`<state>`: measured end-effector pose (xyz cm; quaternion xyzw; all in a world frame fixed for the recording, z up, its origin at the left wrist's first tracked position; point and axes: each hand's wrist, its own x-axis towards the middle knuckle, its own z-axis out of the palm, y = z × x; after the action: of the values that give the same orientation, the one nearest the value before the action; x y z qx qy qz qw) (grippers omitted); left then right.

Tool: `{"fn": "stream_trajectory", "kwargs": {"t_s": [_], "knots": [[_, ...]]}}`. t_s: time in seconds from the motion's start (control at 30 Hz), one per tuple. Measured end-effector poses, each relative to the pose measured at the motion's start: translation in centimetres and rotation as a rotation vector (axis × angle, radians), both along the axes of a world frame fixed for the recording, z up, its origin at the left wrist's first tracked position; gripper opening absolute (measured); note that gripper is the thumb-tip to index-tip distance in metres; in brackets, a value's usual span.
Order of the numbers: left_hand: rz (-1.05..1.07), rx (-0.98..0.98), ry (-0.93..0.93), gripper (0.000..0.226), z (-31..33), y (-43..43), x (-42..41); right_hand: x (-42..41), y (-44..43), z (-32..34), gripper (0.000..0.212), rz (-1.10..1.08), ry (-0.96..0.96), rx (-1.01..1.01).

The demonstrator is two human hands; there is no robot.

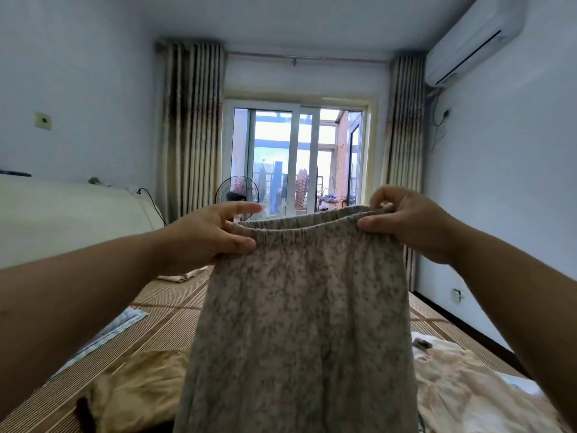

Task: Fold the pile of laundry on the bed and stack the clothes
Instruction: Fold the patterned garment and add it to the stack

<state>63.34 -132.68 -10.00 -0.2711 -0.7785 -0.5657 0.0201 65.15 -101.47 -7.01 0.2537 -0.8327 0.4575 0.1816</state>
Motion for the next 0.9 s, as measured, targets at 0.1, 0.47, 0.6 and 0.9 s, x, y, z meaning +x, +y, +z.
{"fn": "stream_trajectory", "kwargs": {"t_s": [0.1,0.47,0.6,0.9], "knots": [[0.109,-0.124,-0.01,0.006,0.1,0.9,-0.4,-0.7,-0.1,-0.1,0.019,-0.13,-0.062,0.171],[0.384,0.386,-0.184,0.025,-1.1,10.3,-1.8,-4.9,-6.3,-4.6,0.033,-0.343,-0.16,-0.524],[0.226,0.268,-0.055,0.106,-0.7,12.4,-1.7,-3.2,-7.7,-4.0,0.073,0.105,-0.267,-0.624],[0.277,0.068,0.098,0.124,-0.1,9.0,-0.9,-1.6,-4.8,-0.1,0.018,0.112,-0.194,-0.437]]}}
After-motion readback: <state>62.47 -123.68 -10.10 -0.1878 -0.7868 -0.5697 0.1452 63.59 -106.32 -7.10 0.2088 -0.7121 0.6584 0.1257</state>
